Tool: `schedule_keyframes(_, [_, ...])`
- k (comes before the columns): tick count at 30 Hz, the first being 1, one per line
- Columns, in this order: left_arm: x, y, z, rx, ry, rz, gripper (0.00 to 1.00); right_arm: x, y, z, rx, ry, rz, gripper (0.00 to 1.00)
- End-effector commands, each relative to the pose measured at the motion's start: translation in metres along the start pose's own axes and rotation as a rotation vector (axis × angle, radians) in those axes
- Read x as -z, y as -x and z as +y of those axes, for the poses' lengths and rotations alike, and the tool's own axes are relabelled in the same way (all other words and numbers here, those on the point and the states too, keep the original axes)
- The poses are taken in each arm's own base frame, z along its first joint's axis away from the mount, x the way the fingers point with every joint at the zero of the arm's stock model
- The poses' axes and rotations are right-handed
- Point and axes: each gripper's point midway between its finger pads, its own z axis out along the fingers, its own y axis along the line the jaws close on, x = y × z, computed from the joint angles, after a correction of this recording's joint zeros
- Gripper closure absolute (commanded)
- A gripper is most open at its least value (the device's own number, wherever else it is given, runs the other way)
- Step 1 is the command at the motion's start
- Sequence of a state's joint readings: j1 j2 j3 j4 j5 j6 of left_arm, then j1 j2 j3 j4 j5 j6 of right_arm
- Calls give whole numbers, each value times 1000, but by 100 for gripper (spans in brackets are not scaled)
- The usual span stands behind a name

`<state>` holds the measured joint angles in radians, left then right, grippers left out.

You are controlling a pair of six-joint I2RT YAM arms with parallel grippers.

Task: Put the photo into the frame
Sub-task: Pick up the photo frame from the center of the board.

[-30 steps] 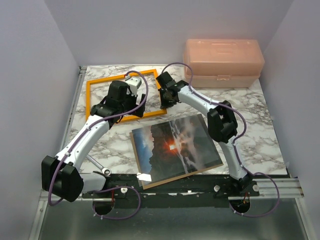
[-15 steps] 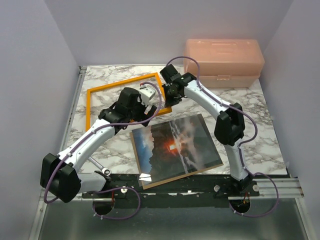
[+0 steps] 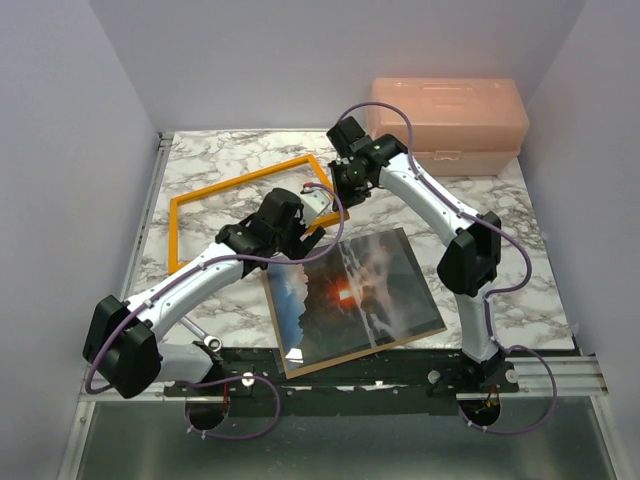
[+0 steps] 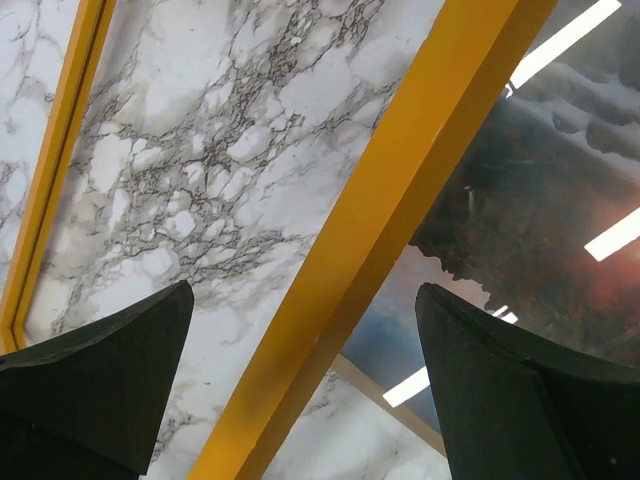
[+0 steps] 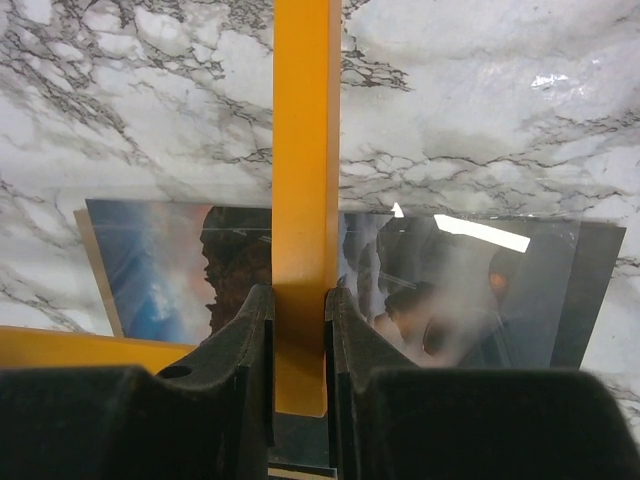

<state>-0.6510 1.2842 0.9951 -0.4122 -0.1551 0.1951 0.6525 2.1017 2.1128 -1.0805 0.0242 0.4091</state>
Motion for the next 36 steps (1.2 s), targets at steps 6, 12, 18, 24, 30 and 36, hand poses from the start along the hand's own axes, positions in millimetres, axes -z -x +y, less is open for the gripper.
schedule_keyframes(6, [-1,-10,5,-128,139,66,22,43,17,13,-23,101,-68,99])
schedule_keyframes(12, [-3,-11,5,-163,177,91,52,45,16,14,-30,110,-65,99])
schedule_keyframes(18, [-2,-10,6,-181,206,97,85,46,15,11,-28,104,-69,96])
schedule_keyframes(24, [2,-5,14,-173,251,82,100,54,25,8,-22,104,-124,74])
schedule_keyframes(30, [9,2,21,-160,284,42,100,73,36,-11,-52,37,-211,33])
schedule_keyframes(36, [13,4,25,-156,306,24,100,98,23,-31,-81,5,-278,20])
